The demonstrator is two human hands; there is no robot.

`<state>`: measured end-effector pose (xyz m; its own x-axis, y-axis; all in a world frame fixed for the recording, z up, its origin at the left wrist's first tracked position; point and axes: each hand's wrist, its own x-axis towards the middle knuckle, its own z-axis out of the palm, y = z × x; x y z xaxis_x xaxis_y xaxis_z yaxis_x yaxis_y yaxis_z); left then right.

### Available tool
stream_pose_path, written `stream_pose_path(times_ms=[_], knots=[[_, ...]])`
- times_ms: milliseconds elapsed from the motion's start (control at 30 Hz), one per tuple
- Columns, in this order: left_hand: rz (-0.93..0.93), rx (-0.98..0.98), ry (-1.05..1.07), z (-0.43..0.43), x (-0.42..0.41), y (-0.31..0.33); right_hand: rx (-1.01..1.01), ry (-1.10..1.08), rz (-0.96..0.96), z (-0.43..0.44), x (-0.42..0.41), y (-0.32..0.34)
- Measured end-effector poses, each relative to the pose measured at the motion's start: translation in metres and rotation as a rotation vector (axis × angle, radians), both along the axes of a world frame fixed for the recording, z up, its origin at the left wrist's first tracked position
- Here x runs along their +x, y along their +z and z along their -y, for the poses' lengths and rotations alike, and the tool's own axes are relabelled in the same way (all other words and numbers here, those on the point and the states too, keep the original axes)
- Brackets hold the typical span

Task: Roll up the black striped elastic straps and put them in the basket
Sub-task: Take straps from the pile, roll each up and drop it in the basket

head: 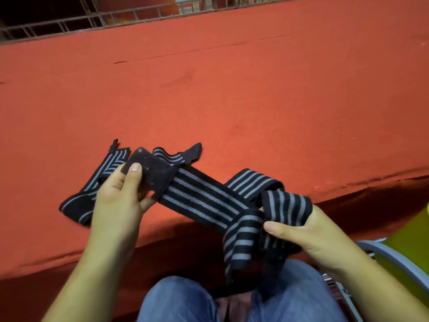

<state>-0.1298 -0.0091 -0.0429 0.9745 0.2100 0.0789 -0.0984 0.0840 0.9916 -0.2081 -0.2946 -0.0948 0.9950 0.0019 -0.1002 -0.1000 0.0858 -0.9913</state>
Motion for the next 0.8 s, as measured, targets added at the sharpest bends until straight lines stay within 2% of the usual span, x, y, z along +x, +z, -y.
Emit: stream_pose_path(times_ms=[167, 267, 400, 633, 700, 800], knots=[[0.033, -0.116, 0.014, 0.003, -0.006, 0.006, 0.009, -0.026, -0.054, 0.015, -0.007, -0.001], [0.023, -0.033, 0.011, 0.0, -0.011, 0.006, 0.077, -0.096, -0.05, 0.016, -0.011, 0.004], [0.013, 0.127, -0.096, 0.012, -0.021, 0.001, 0.16, -0.131, -0.037, 0.013, -0.012, 0.009], [-0.048, 0.206, -0.13, 0.013, -0.016, -0.017, -0.04, -0.236, -0.126, 0.008, 0.002, 0.003], [-0.059, 0.204, -0.143, 0.013, -0.014, -0.019, -0.14, -0.193, -0.182, 0.001, 0.011, -0.003], [-0.075, 0.175, -0.154, 0.014, -0.014, -0.021, -0.186, -0.123, -0.275, -0.01, 0.022, -0.017]])
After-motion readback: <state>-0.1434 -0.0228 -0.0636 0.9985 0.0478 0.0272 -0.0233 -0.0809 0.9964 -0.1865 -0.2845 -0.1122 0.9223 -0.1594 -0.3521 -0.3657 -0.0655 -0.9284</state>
